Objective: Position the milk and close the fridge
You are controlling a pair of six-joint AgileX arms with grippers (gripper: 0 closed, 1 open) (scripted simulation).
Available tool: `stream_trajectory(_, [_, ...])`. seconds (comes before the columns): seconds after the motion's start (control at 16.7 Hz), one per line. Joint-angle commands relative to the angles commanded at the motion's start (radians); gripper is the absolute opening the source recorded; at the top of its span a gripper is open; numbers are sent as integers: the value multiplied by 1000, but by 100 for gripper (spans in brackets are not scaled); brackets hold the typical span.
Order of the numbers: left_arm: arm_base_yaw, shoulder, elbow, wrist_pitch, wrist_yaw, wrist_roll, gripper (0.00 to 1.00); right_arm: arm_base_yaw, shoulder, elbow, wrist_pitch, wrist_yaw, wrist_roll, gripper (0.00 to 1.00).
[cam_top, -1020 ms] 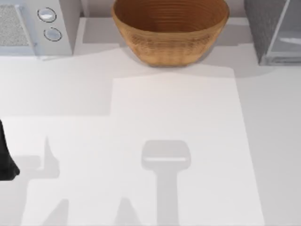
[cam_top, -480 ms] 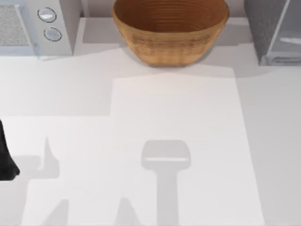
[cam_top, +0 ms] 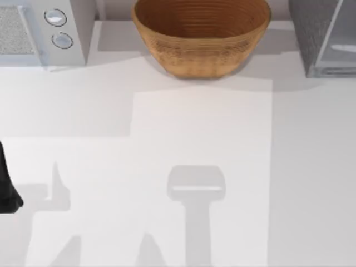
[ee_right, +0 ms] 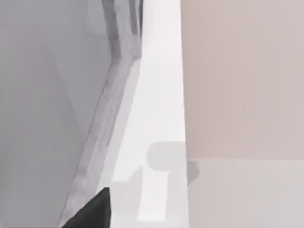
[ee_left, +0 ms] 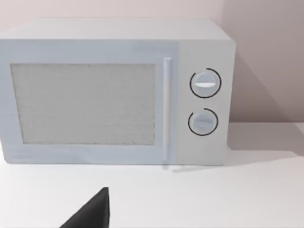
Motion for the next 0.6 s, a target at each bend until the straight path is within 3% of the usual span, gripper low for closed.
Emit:
stream_trajectory(0.36, [0, 0, 0, 0, 0, 0, 100, -9, 1, -30, 26, 10, 7, 100])
stream_trajectory(0.6, [0, 0, 0, 0, 0, 0, 100, 115, -28, -100, 92, 140, 127, 100])
